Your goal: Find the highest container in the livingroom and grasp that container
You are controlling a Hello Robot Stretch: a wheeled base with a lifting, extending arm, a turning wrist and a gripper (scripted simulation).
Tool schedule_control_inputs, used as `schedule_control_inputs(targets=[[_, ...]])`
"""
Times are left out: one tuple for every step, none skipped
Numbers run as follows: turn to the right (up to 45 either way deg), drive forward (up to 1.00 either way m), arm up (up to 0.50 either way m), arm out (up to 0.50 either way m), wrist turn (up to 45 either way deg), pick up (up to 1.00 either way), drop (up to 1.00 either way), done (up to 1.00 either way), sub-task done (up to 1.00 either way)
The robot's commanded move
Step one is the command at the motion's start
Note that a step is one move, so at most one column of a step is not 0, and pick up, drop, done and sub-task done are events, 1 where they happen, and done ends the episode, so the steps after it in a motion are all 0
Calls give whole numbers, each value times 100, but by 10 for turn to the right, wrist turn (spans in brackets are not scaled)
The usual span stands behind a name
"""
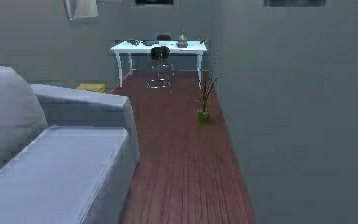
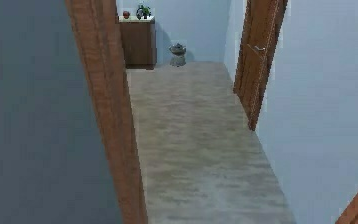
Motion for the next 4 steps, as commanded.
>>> schedule_control_inputs(targets=[[0, 100, 0, 0, 0, 0, 0, 0, 0], [30, 0, 0, 0, 0, 0, 0, 0, 0], [0, 80, 0, 0, 0, 0, 0, 0, 0], [-360, 0, 0, 0, 0, 0, 0, 0, 0]])
